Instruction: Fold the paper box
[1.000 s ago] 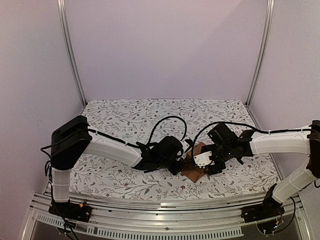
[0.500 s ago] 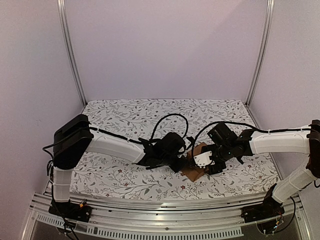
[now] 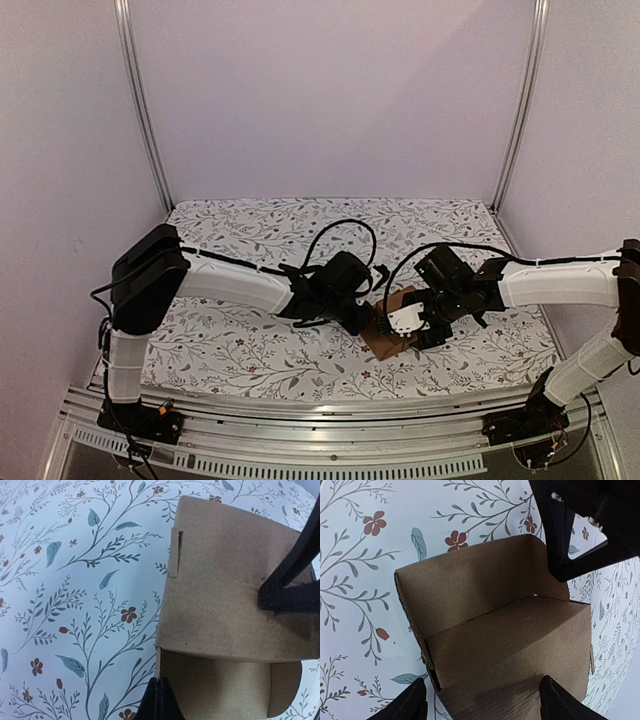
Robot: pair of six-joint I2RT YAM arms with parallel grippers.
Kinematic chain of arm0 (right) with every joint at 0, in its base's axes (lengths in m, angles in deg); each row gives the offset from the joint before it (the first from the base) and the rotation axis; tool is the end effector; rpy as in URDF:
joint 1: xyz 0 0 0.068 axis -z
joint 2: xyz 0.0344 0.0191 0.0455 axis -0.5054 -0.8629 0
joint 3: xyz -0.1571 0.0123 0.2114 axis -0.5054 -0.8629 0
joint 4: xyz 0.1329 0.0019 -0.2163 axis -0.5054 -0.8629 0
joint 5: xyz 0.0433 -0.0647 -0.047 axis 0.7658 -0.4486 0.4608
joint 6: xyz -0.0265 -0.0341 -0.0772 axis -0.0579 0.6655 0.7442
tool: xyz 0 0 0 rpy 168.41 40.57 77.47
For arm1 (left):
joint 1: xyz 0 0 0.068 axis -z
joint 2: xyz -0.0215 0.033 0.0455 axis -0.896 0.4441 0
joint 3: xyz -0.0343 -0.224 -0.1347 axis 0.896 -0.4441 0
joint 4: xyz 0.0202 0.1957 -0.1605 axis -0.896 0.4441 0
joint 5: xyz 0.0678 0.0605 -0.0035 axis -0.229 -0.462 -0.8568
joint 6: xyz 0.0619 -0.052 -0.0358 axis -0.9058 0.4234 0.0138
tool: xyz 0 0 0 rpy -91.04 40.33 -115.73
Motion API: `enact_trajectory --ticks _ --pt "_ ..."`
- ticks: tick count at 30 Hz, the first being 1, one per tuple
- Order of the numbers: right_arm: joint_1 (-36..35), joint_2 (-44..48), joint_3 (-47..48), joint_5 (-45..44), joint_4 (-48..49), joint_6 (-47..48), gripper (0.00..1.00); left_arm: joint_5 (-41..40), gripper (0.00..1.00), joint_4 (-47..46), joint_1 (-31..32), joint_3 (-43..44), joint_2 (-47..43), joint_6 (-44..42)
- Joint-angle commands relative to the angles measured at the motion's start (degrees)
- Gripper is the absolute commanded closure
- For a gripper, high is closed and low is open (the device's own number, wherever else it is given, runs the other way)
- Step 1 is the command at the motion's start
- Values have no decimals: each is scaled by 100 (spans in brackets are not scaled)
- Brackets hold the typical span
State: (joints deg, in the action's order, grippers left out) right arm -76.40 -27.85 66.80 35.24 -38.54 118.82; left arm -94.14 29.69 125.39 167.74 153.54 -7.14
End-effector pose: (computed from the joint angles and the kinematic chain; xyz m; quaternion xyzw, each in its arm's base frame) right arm 0.1985 0.2102 0.1350 -0.7741 0.5853 -0.0089 0.2412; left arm 0.2322 -0.4157 0.1094 0.3774 0.8477 -0.1837 0.3242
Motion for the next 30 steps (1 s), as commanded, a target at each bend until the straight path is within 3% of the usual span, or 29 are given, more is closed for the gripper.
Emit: enact_trajectory --ticks 1,26,30 --pt "-73 -299 -95 587 -504 82 25 425 100 -256 -50 302 171 91" --pt "-77 -236 -69 419 -498 11 23 781 100 -10 -193 748 326 469" --pt "-46 171 17 451 -581 -103 20 706 93 89 -208 762 297 440"
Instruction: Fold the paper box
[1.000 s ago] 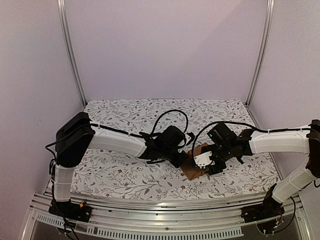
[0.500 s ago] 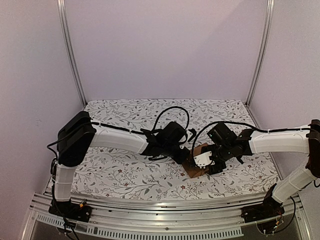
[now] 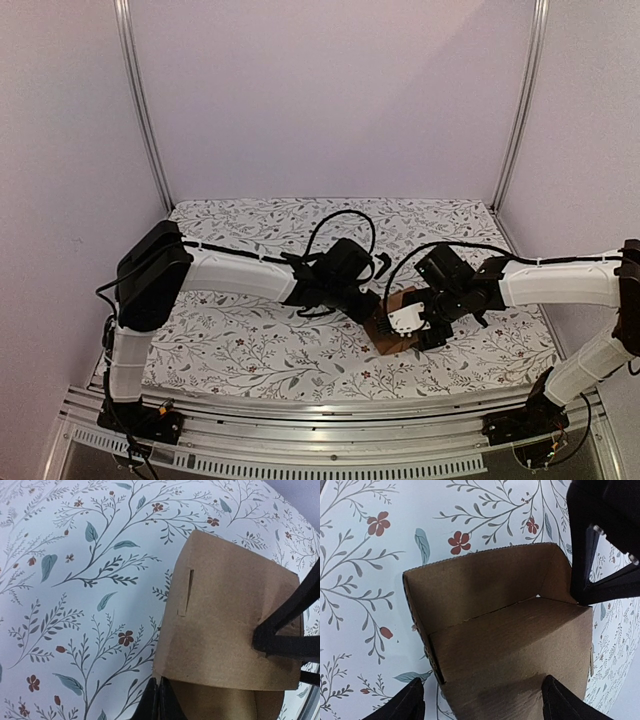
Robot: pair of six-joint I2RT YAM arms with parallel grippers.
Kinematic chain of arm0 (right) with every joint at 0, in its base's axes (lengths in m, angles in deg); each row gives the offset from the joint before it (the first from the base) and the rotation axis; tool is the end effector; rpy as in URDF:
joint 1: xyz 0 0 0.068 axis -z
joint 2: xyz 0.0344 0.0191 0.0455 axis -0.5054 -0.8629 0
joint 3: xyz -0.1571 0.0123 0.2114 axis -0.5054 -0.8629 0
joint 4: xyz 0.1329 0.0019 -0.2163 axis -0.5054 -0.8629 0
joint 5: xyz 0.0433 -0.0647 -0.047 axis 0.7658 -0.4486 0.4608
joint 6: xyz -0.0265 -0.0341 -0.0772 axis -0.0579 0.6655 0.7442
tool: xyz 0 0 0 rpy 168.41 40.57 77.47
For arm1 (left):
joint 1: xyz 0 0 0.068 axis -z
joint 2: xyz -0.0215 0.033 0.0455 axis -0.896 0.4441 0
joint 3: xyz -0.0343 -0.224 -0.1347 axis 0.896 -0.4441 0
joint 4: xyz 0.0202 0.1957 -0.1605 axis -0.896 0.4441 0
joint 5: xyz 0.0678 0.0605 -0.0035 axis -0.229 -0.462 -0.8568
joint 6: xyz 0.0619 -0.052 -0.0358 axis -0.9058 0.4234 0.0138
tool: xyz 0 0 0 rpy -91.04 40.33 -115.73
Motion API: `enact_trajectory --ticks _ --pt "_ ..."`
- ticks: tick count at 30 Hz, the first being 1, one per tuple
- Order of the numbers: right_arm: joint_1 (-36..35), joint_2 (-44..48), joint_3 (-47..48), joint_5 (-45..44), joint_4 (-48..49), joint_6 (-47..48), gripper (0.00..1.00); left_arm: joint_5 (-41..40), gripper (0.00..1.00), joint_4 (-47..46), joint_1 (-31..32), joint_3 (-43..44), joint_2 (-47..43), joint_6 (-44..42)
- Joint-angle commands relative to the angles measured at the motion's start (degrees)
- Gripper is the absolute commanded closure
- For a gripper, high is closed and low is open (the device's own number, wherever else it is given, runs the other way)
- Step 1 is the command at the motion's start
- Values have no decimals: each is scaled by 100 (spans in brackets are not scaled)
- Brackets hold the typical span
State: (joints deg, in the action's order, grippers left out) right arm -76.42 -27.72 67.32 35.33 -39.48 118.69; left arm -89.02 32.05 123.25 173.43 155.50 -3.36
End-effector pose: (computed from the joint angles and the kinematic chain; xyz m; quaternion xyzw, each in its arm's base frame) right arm 0.1982 0.2102 0.1372 -0.7741 0.5863 -0.0076 0.2388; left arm 0.2501 -0.4249 0.1214 0.3472 0.8568 -0.2283 0.3055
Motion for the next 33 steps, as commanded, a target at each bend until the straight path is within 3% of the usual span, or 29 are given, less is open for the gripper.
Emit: enact_trajectory --ticks 1,5,14,20,23,26,33 --pt "-43 284 -1 468 -546 -97 19 180 90 -136 7 196 92 55" --pt "-22 461 68 430 -655 -113 18 92 77 -166 11 123 -86 32" --pt "112 699 108 540 -926 -197 16 -448 64 94 32 -95 -771 -31" --pt "633 1072 227 973 -1381 -407 16 -1064 47 870 95 -673 -1354 1443" --pt "999 1117 285 1255 -1399 -562 15 -1239 45 1382 184 -759 -1424 2264" --pt "1451 1056 449 1651 -1410 -788 15 -898 45 1382 206 -870 -1425 2889" --pt "2338 693 861 2122 -1603 -956 15 -838 44 1984 410 -67 -908 3509"
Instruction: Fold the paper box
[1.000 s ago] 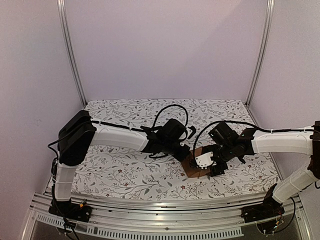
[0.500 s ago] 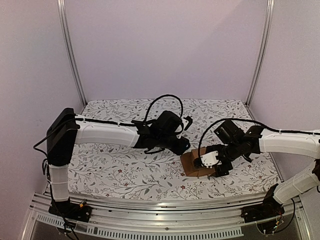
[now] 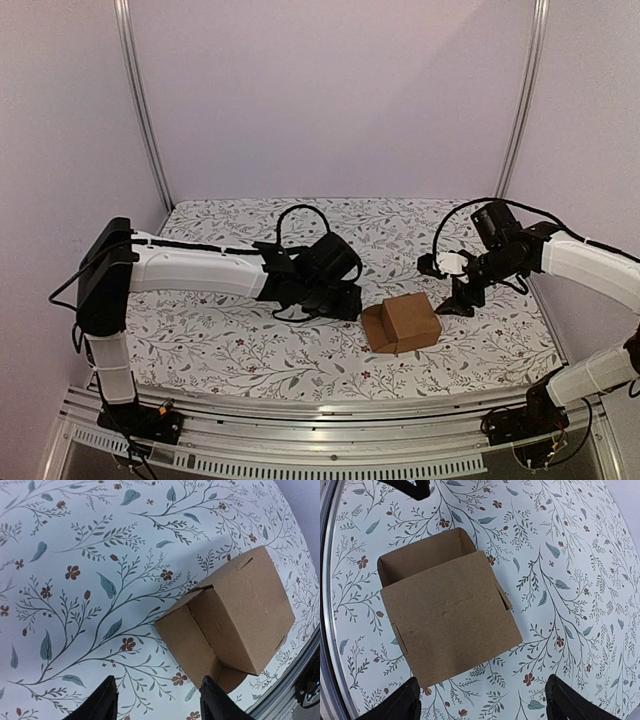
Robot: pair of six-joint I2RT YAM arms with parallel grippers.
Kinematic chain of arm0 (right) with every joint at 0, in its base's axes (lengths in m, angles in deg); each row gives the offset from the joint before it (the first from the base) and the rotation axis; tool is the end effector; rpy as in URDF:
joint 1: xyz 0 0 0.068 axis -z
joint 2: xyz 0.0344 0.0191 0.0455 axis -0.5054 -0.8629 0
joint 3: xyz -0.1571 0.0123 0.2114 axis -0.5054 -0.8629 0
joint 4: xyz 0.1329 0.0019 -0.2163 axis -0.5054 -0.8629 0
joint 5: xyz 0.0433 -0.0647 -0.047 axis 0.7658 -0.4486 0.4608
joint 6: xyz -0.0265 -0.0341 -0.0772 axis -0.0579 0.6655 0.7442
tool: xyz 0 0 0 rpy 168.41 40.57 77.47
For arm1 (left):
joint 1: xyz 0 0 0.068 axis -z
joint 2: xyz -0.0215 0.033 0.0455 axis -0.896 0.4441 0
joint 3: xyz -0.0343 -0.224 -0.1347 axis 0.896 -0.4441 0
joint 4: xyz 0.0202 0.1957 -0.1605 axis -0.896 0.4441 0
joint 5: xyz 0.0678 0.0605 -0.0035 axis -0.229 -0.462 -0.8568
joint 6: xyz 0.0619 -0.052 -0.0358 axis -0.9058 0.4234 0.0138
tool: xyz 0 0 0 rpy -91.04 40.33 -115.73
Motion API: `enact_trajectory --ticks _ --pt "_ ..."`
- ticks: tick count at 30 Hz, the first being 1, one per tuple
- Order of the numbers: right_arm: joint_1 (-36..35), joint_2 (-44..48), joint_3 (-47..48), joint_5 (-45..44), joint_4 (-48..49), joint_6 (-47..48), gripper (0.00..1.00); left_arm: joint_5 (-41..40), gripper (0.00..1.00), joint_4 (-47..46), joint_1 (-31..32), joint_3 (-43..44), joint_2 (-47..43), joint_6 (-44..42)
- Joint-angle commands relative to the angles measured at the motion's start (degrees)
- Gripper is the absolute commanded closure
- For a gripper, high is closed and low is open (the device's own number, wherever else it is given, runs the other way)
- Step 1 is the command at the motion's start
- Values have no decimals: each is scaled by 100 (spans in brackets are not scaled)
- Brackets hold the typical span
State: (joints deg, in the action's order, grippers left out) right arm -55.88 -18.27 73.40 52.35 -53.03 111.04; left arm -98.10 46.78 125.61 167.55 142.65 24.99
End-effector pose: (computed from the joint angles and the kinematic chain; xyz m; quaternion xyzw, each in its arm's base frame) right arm 0.2299 0.1386 0.1994 -0.6267 0.7196 0.1019 0.2813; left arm 0.2166 -0.3787 0.1627 0.1243 0.9369 -0.2042 0.2549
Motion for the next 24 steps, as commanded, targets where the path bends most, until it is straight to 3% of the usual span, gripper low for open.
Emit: enact_trajectory --ticks 1,10,18,24 --pt "298 -326 280 378 -282 -181 15 84 44 633 210 679 503 754" --pt "422 -647 241 183 -278 -392 16 6 44 1629 350 1826 1392 1341" --pt "577 -934 213 30 -211 -443 18 -310 45 1403 368 1279 977 1522" --pt "590 -1082 254 -19 -180 -471 19 -563 52 1728 298 1068 977 1176"
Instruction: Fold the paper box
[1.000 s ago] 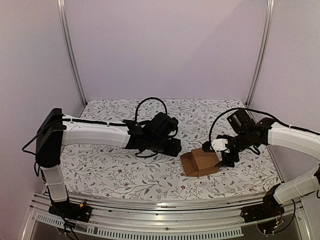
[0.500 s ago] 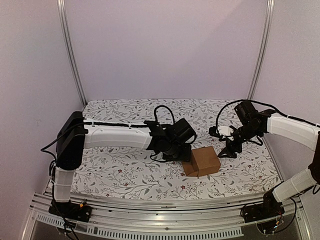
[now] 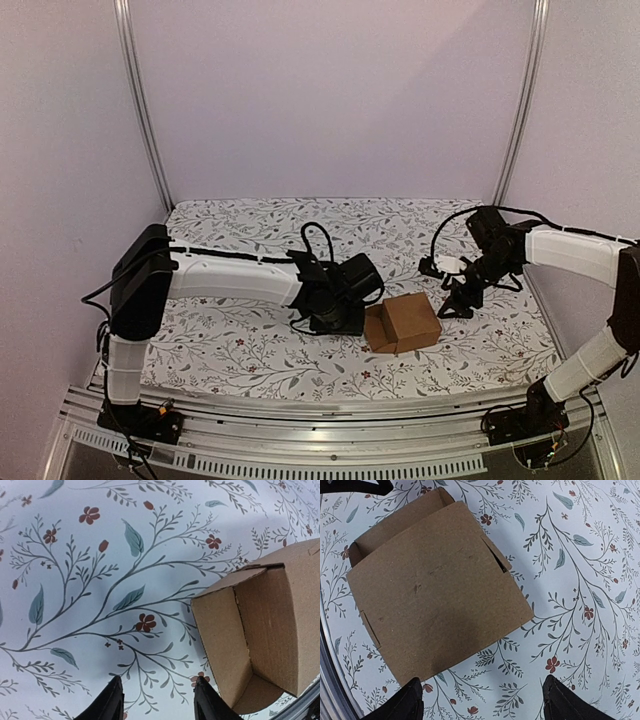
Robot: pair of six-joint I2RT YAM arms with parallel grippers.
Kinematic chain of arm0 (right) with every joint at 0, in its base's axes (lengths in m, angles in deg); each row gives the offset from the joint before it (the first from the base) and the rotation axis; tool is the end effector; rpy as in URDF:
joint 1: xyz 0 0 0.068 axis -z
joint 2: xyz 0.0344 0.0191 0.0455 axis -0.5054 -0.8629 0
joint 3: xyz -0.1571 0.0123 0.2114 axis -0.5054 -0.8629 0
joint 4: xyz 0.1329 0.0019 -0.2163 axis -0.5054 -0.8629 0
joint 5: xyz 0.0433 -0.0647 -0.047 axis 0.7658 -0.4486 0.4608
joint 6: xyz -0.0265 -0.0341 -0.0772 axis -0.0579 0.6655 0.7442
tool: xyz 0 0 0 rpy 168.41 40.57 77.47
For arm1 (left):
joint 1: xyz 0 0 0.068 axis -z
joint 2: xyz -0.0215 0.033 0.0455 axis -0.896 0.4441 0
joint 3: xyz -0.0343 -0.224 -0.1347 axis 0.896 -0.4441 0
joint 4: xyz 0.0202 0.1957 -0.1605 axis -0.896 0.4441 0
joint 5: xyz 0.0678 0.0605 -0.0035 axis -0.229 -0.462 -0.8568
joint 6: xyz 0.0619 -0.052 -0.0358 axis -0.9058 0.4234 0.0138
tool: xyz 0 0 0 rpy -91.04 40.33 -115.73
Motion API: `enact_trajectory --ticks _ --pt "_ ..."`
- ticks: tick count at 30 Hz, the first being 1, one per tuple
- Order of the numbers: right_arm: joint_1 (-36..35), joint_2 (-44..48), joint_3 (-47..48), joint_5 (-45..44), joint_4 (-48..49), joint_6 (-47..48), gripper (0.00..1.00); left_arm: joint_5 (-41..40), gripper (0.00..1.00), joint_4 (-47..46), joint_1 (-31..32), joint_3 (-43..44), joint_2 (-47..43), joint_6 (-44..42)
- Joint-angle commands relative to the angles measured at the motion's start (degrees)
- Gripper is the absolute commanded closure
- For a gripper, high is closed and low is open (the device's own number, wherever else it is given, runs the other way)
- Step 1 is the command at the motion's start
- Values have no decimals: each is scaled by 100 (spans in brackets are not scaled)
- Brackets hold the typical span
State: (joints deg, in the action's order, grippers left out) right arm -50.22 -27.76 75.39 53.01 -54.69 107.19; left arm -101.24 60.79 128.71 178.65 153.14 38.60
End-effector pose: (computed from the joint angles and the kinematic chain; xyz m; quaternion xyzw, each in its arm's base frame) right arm 0.2551 0.1207 0.1662 -0.5637 0.7891 0.1241 0.2101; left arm 0.2045 -0.3987 0.1277 0.0437 0.9719 -0.1261 0.1937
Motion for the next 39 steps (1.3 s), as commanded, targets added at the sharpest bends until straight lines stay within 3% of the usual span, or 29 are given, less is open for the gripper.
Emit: enact_trajectory --ticks 1,12,29,39 --pt "19 -160 64 -94 -8 -95 19 -221 53 374 -13 8 15 -220" --pt "9 -646 68 -447 122 -189 25 11 54 199 -38 390 688 -297" --pt "-781 -1091 383 139 -228 -308 29 193 57 -1 20 1335 896 -520" --pt "-801 -1227 639 526 -258 -695 30 242 58 -81 123 1425 882 -539"
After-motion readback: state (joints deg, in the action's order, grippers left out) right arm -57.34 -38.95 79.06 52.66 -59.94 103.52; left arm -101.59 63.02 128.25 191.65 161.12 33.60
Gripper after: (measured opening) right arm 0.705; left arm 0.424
